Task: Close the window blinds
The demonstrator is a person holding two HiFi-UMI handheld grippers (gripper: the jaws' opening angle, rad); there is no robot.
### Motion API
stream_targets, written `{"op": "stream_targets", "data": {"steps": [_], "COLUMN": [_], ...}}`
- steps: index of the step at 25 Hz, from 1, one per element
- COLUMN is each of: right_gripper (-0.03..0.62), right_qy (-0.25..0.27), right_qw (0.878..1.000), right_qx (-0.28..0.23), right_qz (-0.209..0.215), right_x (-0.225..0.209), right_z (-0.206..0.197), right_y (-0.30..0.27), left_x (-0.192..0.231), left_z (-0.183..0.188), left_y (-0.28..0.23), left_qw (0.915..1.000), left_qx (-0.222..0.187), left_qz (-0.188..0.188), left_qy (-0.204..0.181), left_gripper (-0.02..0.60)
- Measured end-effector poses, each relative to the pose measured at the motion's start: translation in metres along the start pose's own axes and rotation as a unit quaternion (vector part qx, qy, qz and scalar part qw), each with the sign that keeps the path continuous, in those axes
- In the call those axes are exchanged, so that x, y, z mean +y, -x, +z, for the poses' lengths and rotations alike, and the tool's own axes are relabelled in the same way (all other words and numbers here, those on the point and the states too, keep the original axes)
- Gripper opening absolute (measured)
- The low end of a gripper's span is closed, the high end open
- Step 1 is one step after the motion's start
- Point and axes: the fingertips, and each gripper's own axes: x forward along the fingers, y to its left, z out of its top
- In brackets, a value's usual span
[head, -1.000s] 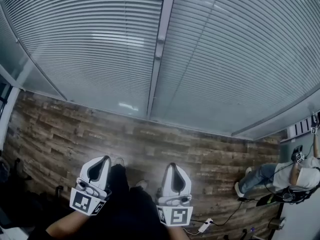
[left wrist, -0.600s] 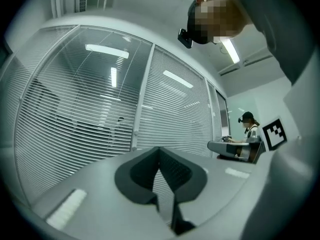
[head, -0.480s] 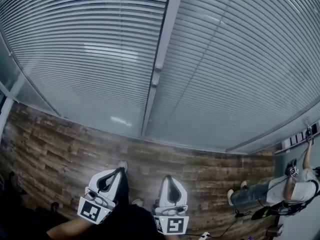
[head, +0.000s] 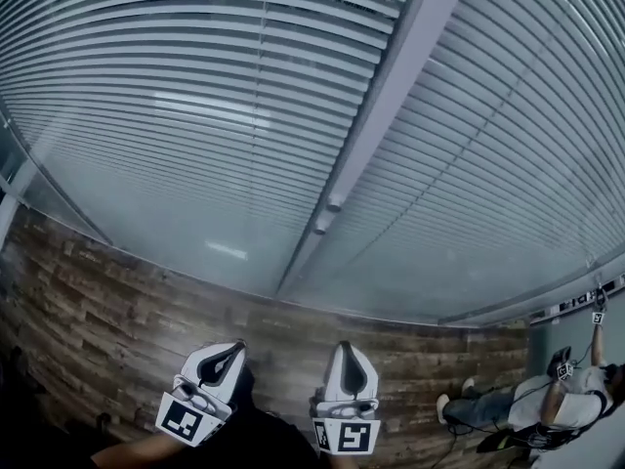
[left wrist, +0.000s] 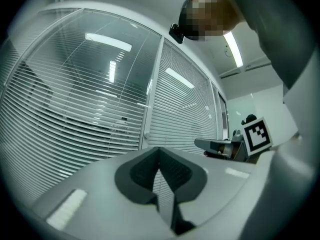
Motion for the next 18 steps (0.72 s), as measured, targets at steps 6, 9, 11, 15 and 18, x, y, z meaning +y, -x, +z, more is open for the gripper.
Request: {"op": "stream_targets", "data": {"steps": [6,9,11,15,18], "right_gripper": [0.025,0.034,0.040,0.063,0.077], "right_qy": [0.014,0.019,0.021,0.036,0.059], "right_qw": [1.000,0.999,0.999,0.998,0.997], "right_qx": [0.009,0.013,0.019,0.032,0.037], "right_qz": [-0.024,-0.033,-0.037,-0.040,-0.037], "right_x": [-0.001,-0.002,-0.006,-0.014,-0.027], "right_z": [-0.001,-0.001,-0.003,-0.006,-0.002], "right_y": [-0.048,-0.065,-0.078,-0.098,-0.115], "left_x": [0.025,0.037,0.044,0.044,0.040], "left_z": [0.006,0.009,0.008,0.005,0.009], "left_y": [-0.026,-0.042,-0.054,-0.063,-0.069], "left_qw": [0.9993,0.9988,0.9986,0.9985,0.9989], "left_qx": [-0.005,-0.002,0.000,0.000,-0.010], "left_qz": [-0.037,-0.049,-0.052,-0.055,-0.046], "left_qy": [0.005,0.002,0.006,0.009,0.007], "left_gripper": [-0.002,-0.002,-0.002,-0.002,-0.002]}}
